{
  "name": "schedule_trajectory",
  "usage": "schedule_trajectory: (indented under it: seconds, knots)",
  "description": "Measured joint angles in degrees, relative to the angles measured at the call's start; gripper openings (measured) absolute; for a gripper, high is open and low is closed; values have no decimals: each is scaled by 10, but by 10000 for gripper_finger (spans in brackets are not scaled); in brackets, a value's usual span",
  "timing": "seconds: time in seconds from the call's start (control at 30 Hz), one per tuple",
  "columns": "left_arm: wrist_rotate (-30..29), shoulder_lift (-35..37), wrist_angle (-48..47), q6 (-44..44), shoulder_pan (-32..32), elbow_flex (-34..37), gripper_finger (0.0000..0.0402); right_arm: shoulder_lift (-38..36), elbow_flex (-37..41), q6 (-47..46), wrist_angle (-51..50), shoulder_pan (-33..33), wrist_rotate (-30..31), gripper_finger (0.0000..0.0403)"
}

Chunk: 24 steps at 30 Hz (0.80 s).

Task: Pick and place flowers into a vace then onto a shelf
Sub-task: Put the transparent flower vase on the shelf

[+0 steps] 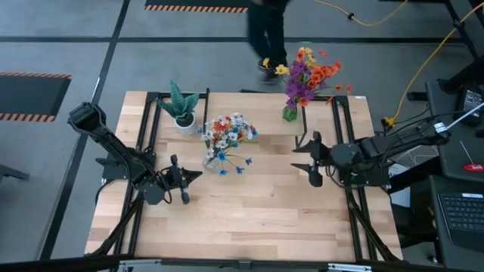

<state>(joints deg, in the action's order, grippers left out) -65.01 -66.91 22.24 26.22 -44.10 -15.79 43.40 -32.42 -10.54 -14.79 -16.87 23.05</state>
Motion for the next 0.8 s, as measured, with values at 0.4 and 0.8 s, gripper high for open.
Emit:
schedule_trajectory:
  seconds: [0.4, 0.8]
  knots:
    - [4, 0, 0, 0, 0, 0, 1, 66, 0, 32, 25, -39, -2, 167]
    - [4, 0, 2, -55, 0, 0, 35, 176, 0, 80, 135, -57, -1, 8]
